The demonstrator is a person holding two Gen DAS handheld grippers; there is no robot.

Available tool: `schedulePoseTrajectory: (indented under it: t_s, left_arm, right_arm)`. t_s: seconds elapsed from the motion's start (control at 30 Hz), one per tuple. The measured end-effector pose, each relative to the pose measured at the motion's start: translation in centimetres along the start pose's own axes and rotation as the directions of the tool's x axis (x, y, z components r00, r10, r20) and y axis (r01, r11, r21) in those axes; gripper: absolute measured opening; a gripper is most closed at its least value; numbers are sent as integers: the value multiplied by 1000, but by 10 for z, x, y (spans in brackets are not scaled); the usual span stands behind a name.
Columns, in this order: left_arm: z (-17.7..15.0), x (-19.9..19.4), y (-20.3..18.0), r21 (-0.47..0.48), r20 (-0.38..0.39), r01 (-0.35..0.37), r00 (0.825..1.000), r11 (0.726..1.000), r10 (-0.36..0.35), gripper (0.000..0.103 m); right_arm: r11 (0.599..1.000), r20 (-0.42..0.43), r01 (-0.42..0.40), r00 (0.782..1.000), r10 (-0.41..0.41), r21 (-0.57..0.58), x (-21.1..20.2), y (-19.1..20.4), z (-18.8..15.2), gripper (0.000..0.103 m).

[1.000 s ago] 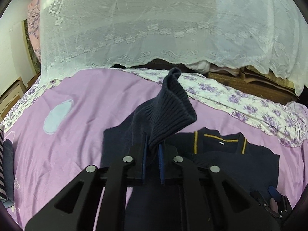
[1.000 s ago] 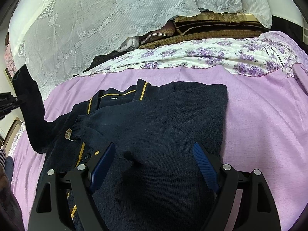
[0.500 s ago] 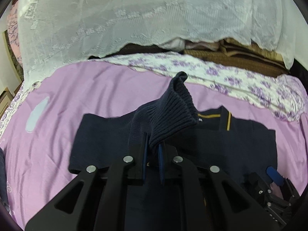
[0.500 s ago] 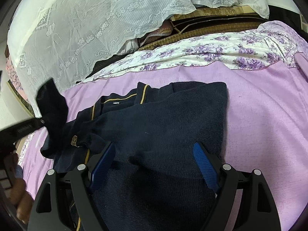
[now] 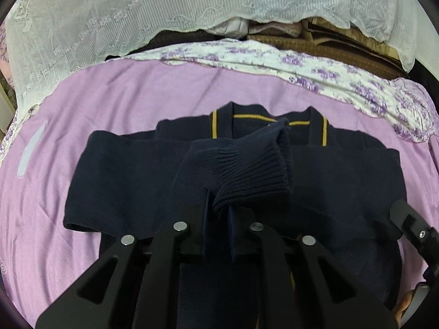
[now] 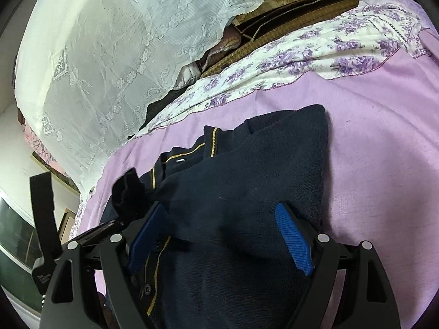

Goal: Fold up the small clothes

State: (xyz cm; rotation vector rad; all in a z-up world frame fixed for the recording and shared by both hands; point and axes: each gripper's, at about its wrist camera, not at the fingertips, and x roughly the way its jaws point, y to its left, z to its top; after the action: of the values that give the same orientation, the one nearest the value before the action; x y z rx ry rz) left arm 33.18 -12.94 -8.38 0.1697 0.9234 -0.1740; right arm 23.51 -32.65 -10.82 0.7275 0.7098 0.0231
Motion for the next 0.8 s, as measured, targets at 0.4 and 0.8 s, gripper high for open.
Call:
schedulePoseTrajectory:
  t_s: [0.4, 0.8]
  left_arm:
    - [-4, -18, 15, -8, 38, -1, 999, 1000, 2, 57]
    - [-28, -24, 131, -128, 90, -200, 973, 971, 212, 71]
  right_arm:
    - [999, 0, -36, 999, 36, 33, -4, -2, 2, 74]
    - [980, -137, -199, 970, 200, 20, 3, 37, 2, 72]
